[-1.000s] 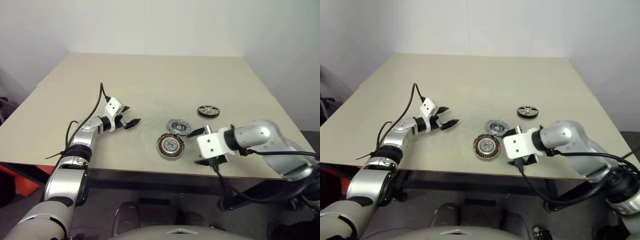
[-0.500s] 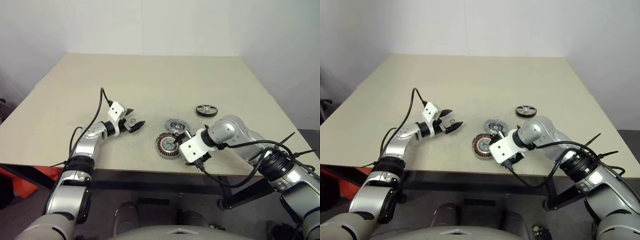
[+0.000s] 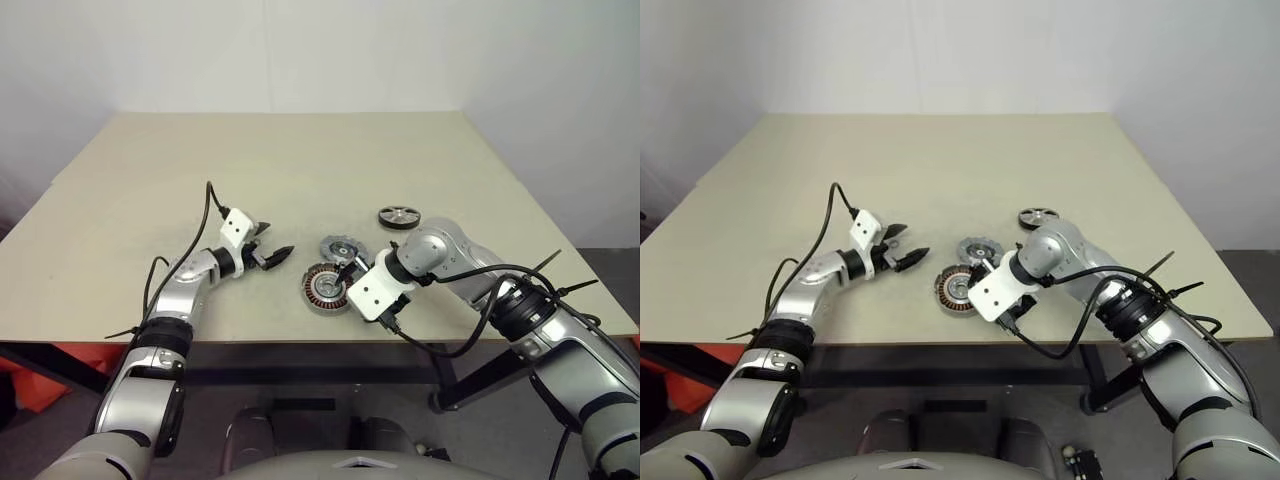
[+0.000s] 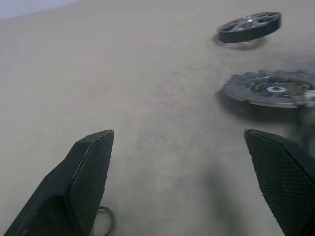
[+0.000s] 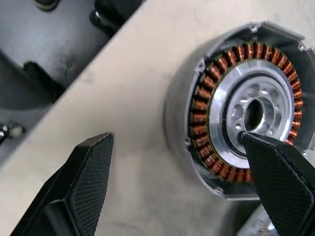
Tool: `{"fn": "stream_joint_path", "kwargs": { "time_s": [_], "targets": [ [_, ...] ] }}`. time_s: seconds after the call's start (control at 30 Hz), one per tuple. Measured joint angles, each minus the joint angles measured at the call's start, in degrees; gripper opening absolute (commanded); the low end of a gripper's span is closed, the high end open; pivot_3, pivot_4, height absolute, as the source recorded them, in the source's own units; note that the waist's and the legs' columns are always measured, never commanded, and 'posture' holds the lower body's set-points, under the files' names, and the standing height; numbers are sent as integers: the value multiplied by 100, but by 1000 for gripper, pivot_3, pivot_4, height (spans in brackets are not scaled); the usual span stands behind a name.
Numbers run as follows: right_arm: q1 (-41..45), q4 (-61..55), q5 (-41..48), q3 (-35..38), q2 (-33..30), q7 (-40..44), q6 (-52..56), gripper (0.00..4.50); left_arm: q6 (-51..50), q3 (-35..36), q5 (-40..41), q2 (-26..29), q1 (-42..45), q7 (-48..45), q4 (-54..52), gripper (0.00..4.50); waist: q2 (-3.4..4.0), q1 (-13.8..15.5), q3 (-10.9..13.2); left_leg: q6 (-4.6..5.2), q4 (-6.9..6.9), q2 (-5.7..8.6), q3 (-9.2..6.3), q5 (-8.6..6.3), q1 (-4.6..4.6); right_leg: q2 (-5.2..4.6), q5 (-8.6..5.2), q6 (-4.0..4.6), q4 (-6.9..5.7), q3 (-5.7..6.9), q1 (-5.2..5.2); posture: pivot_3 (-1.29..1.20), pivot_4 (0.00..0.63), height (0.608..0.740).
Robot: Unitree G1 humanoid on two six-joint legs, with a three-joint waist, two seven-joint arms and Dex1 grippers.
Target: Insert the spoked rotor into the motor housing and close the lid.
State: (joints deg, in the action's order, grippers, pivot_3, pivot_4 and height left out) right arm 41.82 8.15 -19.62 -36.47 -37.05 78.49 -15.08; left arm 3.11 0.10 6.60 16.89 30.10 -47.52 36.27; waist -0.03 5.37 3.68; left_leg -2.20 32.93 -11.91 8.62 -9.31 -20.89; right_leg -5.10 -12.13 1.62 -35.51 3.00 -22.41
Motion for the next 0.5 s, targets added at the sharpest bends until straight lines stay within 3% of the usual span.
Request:
{"fn": "stream_joint_path", "kwargs": {
  "time_s": [0.5],
  "targets": [
    [195,45,-61,-3,133,155,-318,4305,-3,-48,12,-15,-132,159,-93,4469,0,11,0,3,5,1,0,-2,-20,-2,1,4,2,-1,-12,0,0,740]
  ]
}}
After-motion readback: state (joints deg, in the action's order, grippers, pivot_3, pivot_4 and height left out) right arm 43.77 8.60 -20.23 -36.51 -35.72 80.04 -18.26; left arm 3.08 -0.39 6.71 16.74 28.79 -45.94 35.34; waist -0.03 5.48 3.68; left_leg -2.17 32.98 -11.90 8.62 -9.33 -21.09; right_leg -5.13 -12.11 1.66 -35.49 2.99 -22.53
